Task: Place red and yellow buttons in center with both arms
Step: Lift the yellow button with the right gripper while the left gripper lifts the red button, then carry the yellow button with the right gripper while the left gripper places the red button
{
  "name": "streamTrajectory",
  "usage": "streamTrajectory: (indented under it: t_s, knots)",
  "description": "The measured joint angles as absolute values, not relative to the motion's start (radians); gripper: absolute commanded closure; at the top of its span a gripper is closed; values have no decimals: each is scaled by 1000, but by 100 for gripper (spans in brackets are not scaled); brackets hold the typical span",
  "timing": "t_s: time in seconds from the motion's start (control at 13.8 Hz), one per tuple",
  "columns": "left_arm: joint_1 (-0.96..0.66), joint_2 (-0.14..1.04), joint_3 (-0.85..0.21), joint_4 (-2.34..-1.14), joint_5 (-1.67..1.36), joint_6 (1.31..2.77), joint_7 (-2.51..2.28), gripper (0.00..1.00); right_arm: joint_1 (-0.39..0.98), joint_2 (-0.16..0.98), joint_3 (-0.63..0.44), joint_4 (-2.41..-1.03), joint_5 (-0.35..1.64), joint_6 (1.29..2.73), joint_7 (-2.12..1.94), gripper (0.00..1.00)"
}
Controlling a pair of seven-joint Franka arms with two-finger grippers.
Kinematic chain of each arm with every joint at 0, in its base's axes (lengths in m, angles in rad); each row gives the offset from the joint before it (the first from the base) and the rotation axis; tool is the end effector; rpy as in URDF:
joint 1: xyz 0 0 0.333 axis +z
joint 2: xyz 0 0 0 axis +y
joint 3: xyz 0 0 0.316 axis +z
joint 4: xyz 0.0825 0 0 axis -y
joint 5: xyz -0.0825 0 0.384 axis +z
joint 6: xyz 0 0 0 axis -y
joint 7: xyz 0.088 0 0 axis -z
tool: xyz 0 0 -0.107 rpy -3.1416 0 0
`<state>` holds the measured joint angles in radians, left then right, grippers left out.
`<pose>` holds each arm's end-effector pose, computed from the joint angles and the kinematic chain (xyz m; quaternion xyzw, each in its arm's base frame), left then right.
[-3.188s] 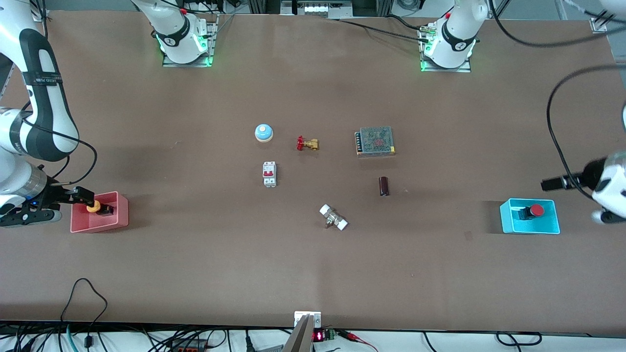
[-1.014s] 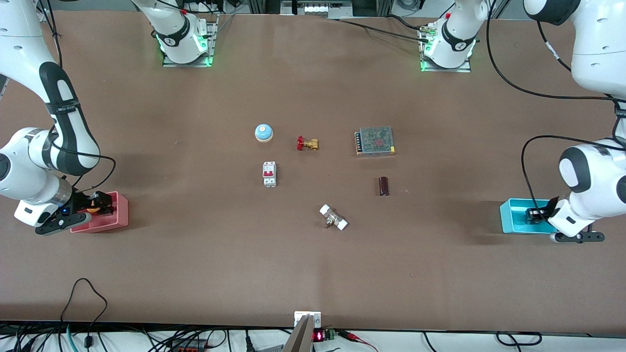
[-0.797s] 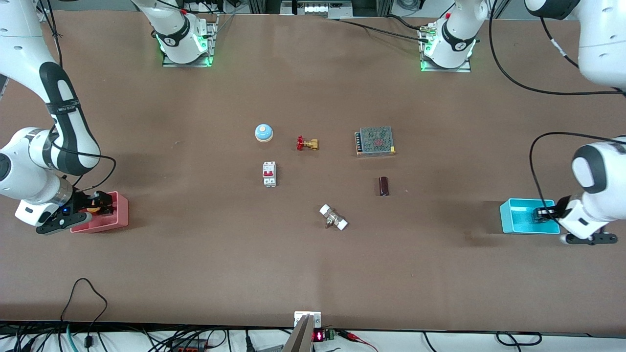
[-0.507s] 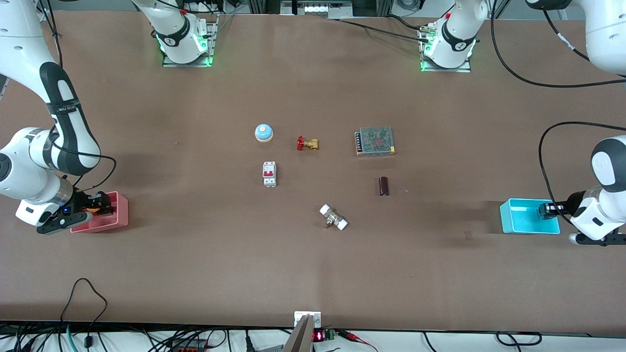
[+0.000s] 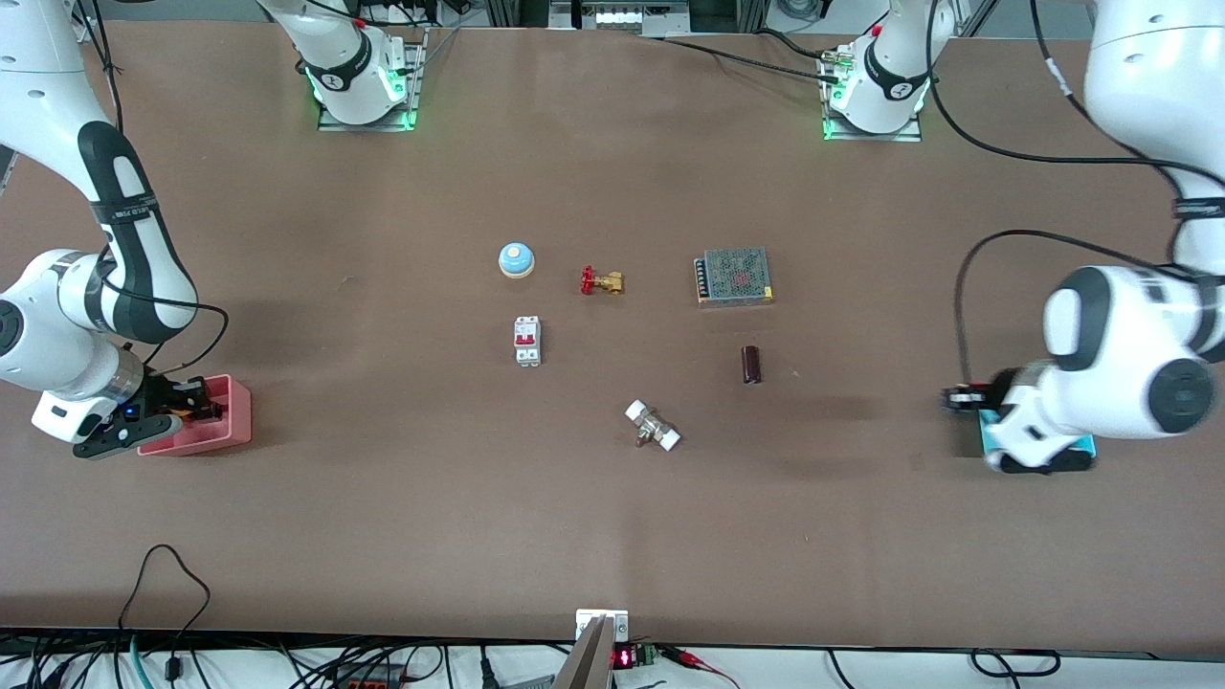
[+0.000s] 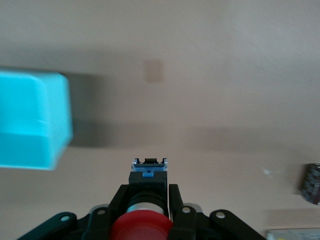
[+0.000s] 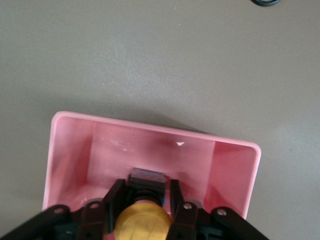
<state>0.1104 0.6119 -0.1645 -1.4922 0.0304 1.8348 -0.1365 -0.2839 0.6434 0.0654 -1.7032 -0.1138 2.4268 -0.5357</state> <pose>0.6781 -0.0176 0.2978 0.9899 0.0434 -0.1329 0.0220 0.6665 -0.1533 0.2275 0.9805 0.1913 0.0311 0.0335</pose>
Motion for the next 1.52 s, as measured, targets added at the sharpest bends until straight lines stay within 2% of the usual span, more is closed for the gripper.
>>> streamTrajectory:
  t_s: [0.14,0.58,0.8,0.87,0.94,1.01,1.09,1.3,1.52]
  knots:
    - [106,603,-197,-1557,30,1866,-188,66,-284,643,65,-1703,-114,2427,-536,60]
    - [82,554,-210,-1823,30,2145,-245,66,-284,632,66,-1697,-114,2426,-536,61]
    - [57,538,-211,-1927,30,2295,-292,65,-283,571,71,-1685,-114,2337,-536,61]
    - [49,537,-211,-1949,30,2326,-302,54,-283,533,76,-1678,-114,2275,-536,61]
    - [45,535,-211,-1960,30,2341,-308,27,-282,487,85,-1671,-112,2203,-533,61]
    - [45,529,-211,-1965,30,2345,-309,7,-279,436,101,-1667,-104,2129,-510,61]
    - [46,526,-210,-1967,30,2345,-310,0,-270,385,122,-1666,-94,2064,-456,61]
    - [50,521,-209,-1968,30,2345,-311,0,-180,307,179,-1690,-84,1974,-204,61]
    - [51,498,-208,-1966,30,2346,-311,0,-48,323,197,-1779,-85,2093,47,61]
